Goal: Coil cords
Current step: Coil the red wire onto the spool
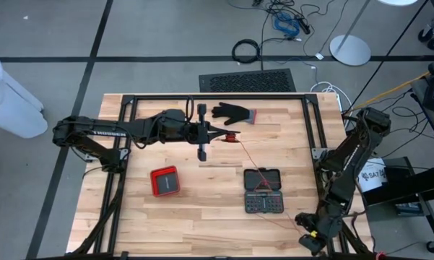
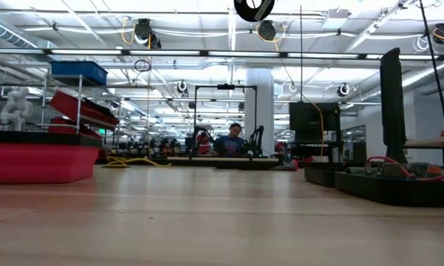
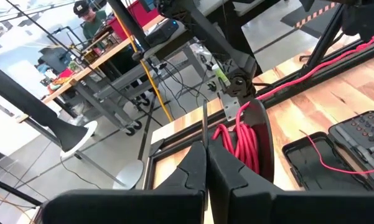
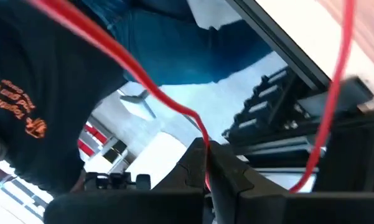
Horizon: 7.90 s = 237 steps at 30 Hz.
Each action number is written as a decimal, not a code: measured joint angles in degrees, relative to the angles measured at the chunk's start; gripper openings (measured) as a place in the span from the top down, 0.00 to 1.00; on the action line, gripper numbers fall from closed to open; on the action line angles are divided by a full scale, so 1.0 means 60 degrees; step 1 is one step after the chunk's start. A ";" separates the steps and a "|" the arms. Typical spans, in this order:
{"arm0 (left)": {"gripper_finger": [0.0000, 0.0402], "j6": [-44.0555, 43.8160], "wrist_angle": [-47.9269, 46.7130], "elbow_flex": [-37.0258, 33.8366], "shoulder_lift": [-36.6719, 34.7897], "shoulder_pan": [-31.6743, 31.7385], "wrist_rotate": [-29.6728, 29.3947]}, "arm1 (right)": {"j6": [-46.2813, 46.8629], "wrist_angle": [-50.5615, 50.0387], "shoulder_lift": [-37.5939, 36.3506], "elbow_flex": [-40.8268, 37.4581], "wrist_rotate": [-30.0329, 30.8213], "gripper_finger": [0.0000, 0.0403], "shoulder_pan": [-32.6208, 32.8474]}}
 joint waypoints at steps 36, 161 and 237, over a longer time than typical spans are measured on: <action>1.00 -0.0115 -0.0040 -0.0003 0.0000 0.0004 -0.0080 | -0.8667 -0.3370 0.0164 0.0678 1.0066 0.69 -0.1195; 1.00 -0.1217 0.2936 -0.0367 0.1026 0.0277 0.1426 | -1.6404 -0.1486 0.1322 0.1945 1.4350 0.90 -0.6068; 1.00 -0.2405 1.0784 -0.2481 0.3399 0.0503 0.1662 | -1.5218 0.1085 0.2550 0.2191 1.3291 1.00 -0.6666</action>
